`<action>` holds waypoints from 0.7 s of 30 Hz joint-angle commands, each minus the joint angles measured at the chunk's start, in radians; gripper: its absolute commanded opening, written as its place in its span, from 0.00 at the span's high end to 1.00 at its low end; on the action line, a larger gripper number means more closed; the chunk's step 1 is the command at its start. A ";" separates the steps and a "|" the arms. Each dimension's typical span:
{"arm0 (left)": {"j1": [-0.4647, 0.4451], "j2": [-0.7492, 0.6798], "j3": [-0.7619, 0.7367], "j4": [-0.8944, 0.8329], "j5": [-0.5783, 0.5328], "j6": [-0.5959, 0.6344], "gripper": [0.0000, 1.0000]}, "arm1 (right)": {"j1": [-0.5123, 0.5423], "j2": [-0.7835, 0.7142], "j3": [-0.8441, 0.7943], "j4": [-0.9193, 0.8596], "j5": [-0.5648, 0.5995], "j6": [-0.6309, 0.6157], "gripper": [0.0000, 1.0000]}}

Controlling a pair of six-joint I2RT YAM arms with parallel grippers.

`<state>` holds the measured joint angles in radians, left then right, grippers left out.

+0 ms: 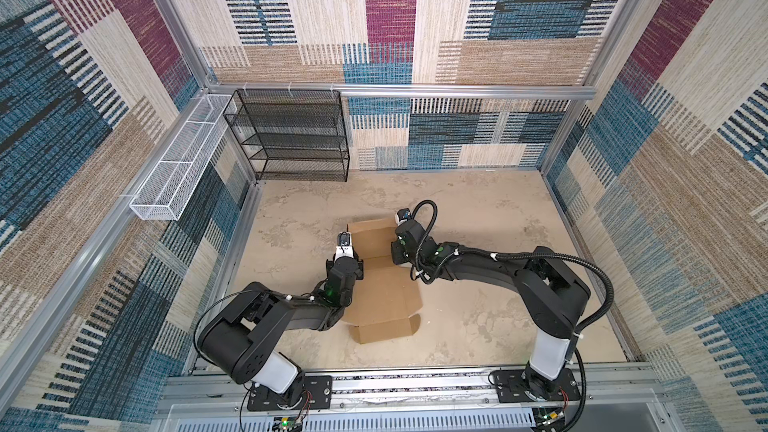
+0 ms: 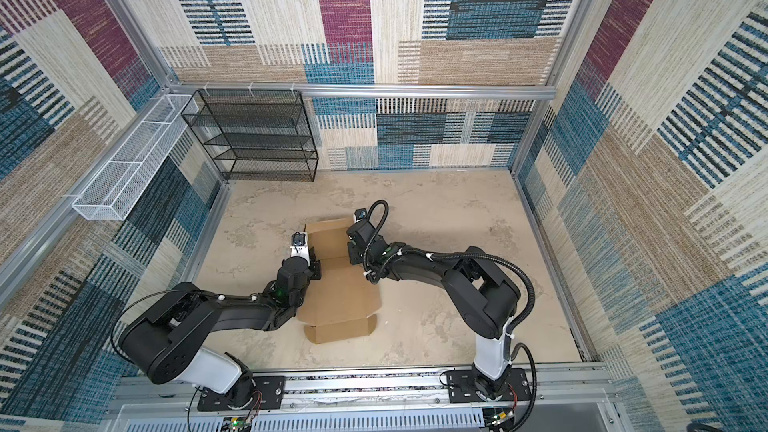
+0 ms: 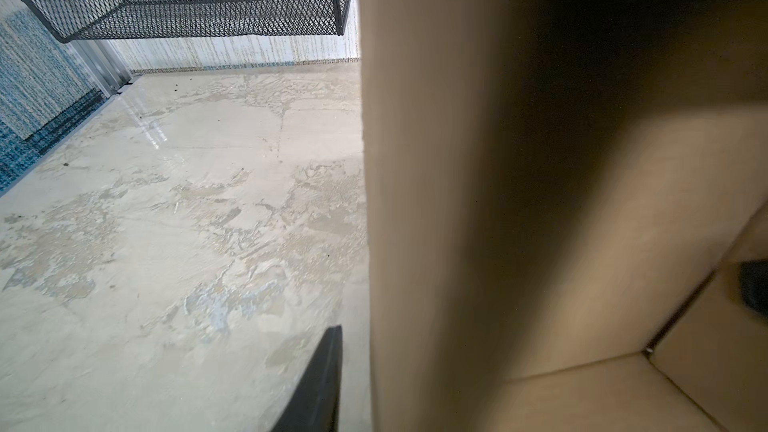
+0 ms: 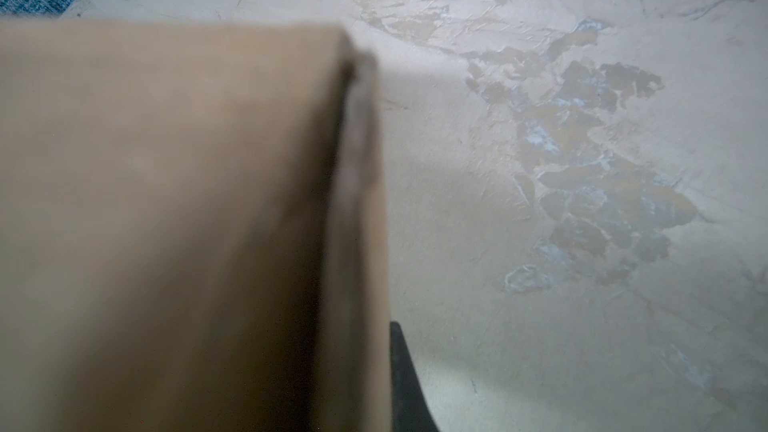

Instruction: Fold the paper box

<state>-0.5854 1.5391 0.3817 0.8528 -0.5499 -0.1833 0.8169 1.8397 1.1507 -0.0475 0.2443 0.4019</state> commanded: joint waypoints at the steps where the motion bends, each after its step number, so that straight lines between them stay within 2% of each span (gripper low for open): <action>1: 0.001 0.013 -0.007 0.049 -0.009 0.008 0.80 | 0.001 -0.013 -0.005 0.038 -0.014 -0.004 1.00; 4: 0.001 0.022 -0.008 0.063 -0.002 0.013 1.00 | 0.001 -0.013 -0.004 0.035 -0.016 -0.009 1.00; 14: 0.001 0.010 -0.005 0.026 0.024 0.001 1.00 | 0.001 -0.010 0.014 0.031 -0.021 -0.008 1.00; 18: 0.001 0.014 -0.007 0.025 0.034 -0.017 0.83 | 0.000 -0.008 0.016 0.030 -0.019 -0.008 1.00; 21: 0.000 0.016 -0.009 0.023 0.036 -0.025 0.76 | 0.001 -0.010 0.015 0.026 -0.012 -0.009 1.00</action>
<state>-0.5850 1.5520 0.3740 0.8936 -0.5343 -0.1883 0.8169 1.8362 1.1572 -0.0540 0.2371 0.3908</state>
